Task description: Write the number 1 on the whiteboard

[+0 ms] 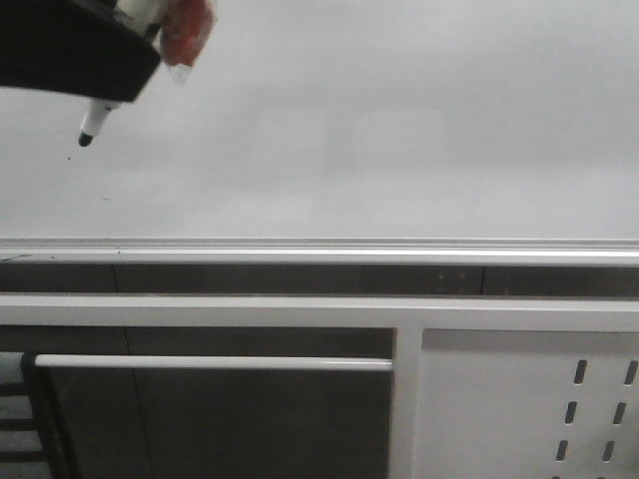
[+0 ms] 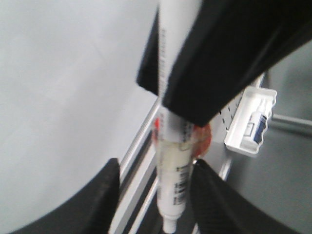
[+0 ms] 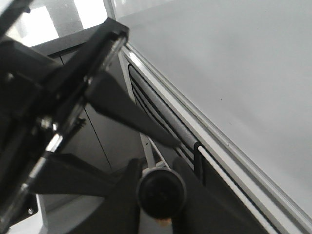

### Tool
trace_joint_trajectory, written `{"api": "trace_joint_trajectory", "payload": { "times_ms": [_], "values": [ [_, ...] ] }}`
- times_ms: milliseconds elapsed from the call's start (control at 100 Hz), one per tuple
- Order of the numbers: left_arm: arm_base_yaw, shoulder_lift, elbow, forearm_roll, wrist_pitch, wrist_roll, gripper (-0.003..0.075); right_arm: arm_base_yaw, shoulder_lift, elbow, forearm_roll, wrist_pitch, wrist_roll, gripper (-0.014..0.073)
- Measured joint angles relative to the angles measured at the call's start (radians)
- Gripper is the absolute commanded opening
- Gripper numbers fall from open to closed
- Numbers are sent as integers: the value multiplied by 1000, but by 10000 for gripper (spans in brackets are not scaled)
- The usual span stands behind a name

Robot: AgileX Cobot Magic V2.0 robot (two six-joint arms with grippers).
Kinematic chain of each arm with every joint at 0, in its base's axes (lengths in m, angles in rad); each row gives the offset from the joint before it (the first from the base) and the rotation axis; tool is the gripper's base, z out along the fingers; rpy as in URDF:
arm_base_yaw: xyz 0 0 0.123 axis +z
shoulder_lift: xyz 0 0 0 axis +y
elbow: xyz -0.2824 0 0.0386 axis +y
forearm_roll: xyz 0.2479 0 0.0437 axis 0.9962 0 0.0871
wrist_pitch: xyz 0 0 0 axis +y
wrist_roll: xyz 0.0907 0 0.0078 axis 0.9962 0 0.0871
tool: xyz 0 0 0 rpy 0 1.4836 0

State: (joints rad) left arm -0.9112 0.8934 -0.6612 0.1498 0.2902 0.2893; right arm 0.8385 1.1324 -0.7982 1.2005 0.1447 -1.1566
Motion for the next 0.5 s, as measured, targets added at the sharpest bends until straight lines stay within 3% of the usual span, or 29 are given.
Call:
{"api": "trace_joint_trajectory", "payload": {
  "times_ms": [300,390,500],
  "values": [
    [0,-267,0,-150,-8,0,456,0,-89,2,-164,-39,0,-60],
    [0,-349,-2,-172,32,-2,331,0,-134,23,-239,-41,0,-46],
    [12,-441,15,-176,60,-22,103,0,-202,88,-324,-55,0,-47]
  ]
}}
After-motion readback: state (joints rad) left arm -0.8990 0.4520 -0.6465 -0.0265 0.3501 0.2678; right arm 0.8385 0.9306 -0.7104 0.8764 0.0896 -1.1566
